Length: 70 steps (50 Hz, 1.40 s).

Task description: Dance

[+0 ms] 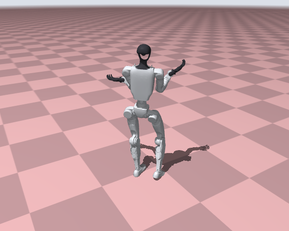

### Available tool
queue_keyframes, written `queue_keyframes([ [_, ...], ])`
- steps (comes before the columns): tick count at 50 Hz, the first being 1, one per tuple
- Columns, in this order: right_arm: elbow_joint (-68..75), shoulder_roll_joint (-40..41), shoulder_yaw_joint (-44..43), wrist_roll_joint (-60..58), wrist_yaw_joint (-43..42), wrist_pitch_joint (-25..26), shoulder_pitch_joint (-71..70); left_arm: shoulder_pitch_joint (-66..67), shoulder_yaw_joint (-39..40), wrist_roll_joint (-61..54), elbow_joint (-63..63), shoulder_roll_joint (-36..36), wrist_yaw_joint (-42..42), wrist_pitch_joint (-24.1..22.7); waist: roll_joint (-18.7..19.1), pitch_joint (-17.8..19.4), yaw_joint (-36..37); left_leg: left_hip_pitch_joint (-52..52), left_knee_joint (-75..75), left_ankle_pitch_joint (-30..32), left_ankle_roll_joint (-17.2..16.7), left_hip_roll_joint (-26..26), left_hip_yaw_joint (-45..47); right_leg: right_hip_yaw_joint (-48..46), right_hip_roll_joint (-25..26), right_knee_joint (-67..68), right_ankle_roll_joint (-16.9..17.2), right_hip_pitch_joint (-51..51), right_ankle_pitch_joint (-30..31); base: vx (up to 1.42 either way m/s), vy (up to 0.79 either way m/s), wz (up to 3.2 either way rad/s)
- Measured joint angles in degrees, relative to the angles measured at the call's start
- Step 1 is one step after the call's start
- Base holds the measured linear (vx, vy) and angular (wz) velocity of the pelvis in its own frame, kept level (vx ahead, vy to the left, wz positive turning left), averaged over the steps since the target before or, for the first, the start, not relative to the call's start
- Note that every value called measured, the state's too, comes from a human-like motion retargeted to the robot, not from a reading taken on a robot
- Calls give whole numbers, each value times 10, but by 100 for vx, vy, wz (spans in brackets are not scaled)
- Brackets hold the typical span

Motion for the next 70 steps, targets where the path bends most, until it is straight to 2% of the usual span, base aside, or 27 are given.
queue_keyframes([
  [6, 47, 64, -28, 86, 58, 23, 88, 50, 48, 13, 90, 14, 8, 18, -1, 9, -15, 2, 22, -8, 6, -5, -13, 18, 4, -13, 9, 22, 26, 16, -1, 0],
  [10, 48, 75, -81, 123, 136, 60, 159, 56, 65, 58, 100, 80, -20, 44, 25, -13, 52, -53, 28, -12, 2, 39, 73, 97, 42, -94, 18, 12, 93, 4, -13, -175],
  [15, 92, 35, -162, 139, 240, 122, 281, 188, 2, 109, 119, 221, -165, 166, 56, -15, 82, -85, 32, -22, 0, 80, 112, 132, 79, -81, -18, -26, 128, 0, -3, -87],
  [17, 133, 5, -140, 143, 279, 139, 356, 285, -28, 137, 91, 263, -226, 220, 61, -23, 66, -99, 28, -20, -1, 92, 118, 140, 106, -50, -45, -45, 85, 2, 2, -41],
  [20, 183, -22, -76, 126, 345, 149, 480, 411, -78, 193, 34, 281, -297, 245, 72, -39, 53, -122, 33, -22, -24, 139, 130, 151, 201, -38, 23, -42, 31, 10, -31, -49],
  [23, 241, 7, -18, 89, 426, 153, 566, 483, -144, 241, 18, 238, -343, 195, 72, -50, 53, -130, 48, -30, -52, 167, 147, 132, 288, -36, 23, -16, 17, 12, -35, -36],
  [25, 287, 58, 18, 78, 487, 152, 605, 516, -207, 277, 27, 185, -351, 126, 70, -69, 50, -140, 40, -23, -6, 112, 145, 171, 246, -50, 23, -9, 24, -5, 92, 19],
  [27, 322, 103, 39, 103, 533, 158, 615, 513, -246, 317, 66, 126, -312, 45, 50, -78, 52, -140, 47, -29, -10, 94, 137, 169, 251, -67, -12, 1, -10, -1, 30, 12],
  [28, 319, 107, 45, 132, 540, 167, 611, 509, -258, 314, 66, 133, -273, 6, 45, -73, 57, -138, 56, -36, -13, 92, 139, 150, 237, -62, -20, 4, -13, 0, 0, 0],
  [30, 310, 140, 41, 176, 526, 163, 573, 483, -268, 340, 60, 142, -158, -53, 32, -57, 52, -134, 85, -52, -16, 84, 134, 154, 222, -23, 7, -5, 18, -14, -14, 28],
  [32, 286, 173, 9, 205, 461, 132, 481, 401, -238, 452, 52, 131, 14, -50, 28, -43, 52, -141, 135, -84, -35, 111, 121, 155, 260, 26, 23, -21, 69, -29, -43, 26],
  [35, 206, 72, -87, 272, 363, 147, 354, 299, -134, 470, 16, 229, 214, 9, 31, -43, 73, -169, 181, -115, -67, 163, 142, 70, 254, 81, 23, -69, 120, -34, -57, -83],
  [38, 203, -81, -187, 304, 283, 171, 237, 194, 5, 413, 65, 351, 255, 56, 37, -74, 68, -196, 202, -129, -72, 193, 158, 87, 260, 99, 23, -111, 117, -16, -6, -68],
  [40, 258, -185, -241, 297, 251, 163, 161, 120, 106, 369, 168, 454, 204, 48, 60, -90, 50, -198, 193, -124, -52, 202, 157, 126, 233, 85, 23, -124, 121, 4, 65, -5],
  [43, 427, -367, -285, 250, 214, 148, 86, 45, 176, 304, 415, 636, 95, 64, 72, -99, 32, -172, 137, -90, -26, 170, 154, 196, 154, 18, 1, -118, 138, 0, 42, 35],
  [47, 760, -648, -366, 246, 267, 161, 104, 18, 165, 318, 780, 887, -62, 85, 72, -103, 27, -134, 74, -59, -36, 172, 117, 250, 120, -174, 16, -51, 168, -2, -14, 76],
  [50, 1002, -802, -448, 179, 295, 206, 191, 14, 130, 399, 986, 1006, -84, 167, 60, -103, 6, -89, 21, -38, -64, 186, 85, 250, 114, -288, 23, 14, 226, 6, -41, 94],
  [52, 1044, -809, -510, 108, 229, 189, 239, -11, 152, 457, 1012, 1005, -22, 210, 52, -114, 2, -69, -10, -26, -88, 209, 89, 234, 130, -302, 23, 32, 184, -5, -45, 76],
  [53, 1026, -785, -551, 67, 151, 154, 242, -32, 167, 465, 996, 986, 22, 204, 50, -117, 2, -62, -29, -15, -96, 218, 91, 215, 130, -296, 23, 35, 144, -28, -25, 61],
  [55, 957, -735, -575, 43, 20, 44, 206, -83, 164, 418, 961, 949, 61, 114, 43, -115, 17, -60, -53, 3, -99, 210, 104, 167, 110, -291, 17, 31, 80, -45, -4, 3],
  [57, 859, -666, -511, 134, -4, -52, 106, -146, 154, 312, 886, 887, 60, 4, 53, -87, 49, -50, -46, 8, -120, 248, 142, 168, 143, -288, 6, 46, 51, -67, -28, -70],
  [58, 789, -614, -465, 202, 11, -66, 45, -180, 159, 264, 825, 840, 66, -29, 56, -80, 49, -50, -38, 14, -130, 270, 148, 200, 167, -276, 5, 48, 42, -63, -43, 22],
  [60, 652, -487, -391, 302, 114, -44, -40, -231, 176, 164, 675, 725, 19, -56, 59, -81, 10, -71, -26, 33, -144, 306, 132, 225, 198, -249, 6, 33, 25, -49, -36, 144],
  [62, 541, -377, -338, 353, 228, 66, -39, -245, 153, 58, 530, 613, -70, 11, 43, -83, -34, -105, -9, 49, -156, 312, 117, 157, 186, -244, -7, 29, 3, -56, -31, 208],
  [65, 380, -215, -282, 320, 292, 211, 51, -199, 66, 0, 354, 461, -130, 133, 9, -62, -74, -167, 89, 28, -165, 310, 98, 93, 175, -243, -21, 45, -21, -47, -37, 206],
  [67, 283, -110, -235, 302, 293, 236, 118, -149, -22, -5, 254, 365, -98, 180, -10, -61, -52, -224, 236, -33, -92, 301, 126, 87, 179, -240, -26, 40, -27, -37, -40, 111],
  [70, 234, 13, -164, 333, 320, 280, 165, -81, -149, -38, 178, 215, -75, 181, -46, -51, -30, -251, 405, -45, -48, 237, 172, 69, 156, -231, -27, 27, -30, -35, -17, 106],
])
